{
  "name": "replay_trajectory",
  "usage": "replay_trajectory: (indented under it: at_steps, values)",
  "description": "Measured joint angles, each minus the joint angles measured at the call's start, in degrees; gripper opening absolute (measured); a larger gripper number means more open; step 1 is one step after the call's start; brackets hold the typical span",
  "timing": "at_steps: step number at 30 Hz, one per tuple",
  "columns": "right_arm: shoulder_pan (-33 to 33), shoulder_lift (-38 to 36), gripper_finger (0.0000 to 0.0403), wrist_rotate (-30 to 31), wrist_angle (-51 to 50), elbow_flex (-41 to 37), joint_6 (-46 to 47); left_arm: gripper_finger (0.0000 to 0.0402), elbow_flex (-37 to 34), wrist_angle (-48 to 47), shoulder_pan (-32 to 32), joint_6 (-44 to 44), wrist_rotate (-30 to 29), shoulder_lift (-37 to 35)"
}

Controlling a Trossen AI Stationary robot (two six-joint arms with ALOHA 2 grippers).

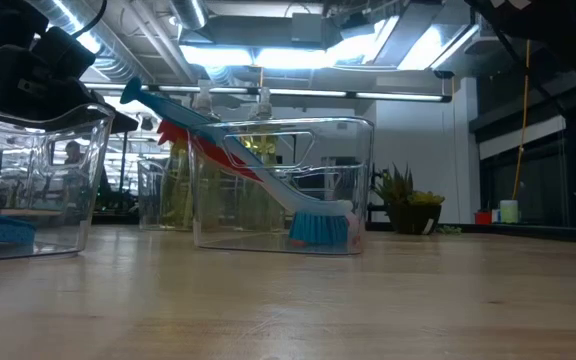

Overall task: Pick & Place Kitchen Sink Supplies
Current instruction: Put the blue sponge into the bottom transparent bin

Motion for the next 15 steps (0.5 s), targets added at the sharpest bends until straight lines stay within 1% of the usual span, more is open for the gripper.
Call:
replay_trajectory:
  at_steps: [1, 3, 5, 8, 11, 15]
  values:
    - [0.0, -0.4, 0.0273, -1.7, -2.7, 1.0, 1.0, 0.0012, 0.0, 0.0, 0.0, 0.0, 0.0, 0.0]
    - [0.0, -2.6, 0.0273, -6.0, -3.2, -0.9, 2.6, 0.0013, 0.0, 0.0, 0.0, 0.0, 0.0, 0.0]
    - [0.0, -3.3, 0.0273, -9.7, -5.7, -1.3, 3.7, 0.0012, 0.0, 0.0, 0.0, 0.0, 0.0, 0.0]
    - [0.1, -3.7, 0.0273, -13.1, -8.8, -1.5, 5.7, 0.0009, 0.0, 0.0, 0.0, 0.0, 0.0, 0.0]
    - [0.1, -5.2, 0.0273, -14.6, -10.7, -1.4, 7.6, 0.0008, 0.0, 0.0, 0.0, 0.0, 0.0, 0.0]
    - [0.0, -6.0, 0.0264, -14.6, -14.2, -1.3, 9.5, 0.0011, 0.0, 0.0, 0.0, 0.0, 0.0, 0.0]
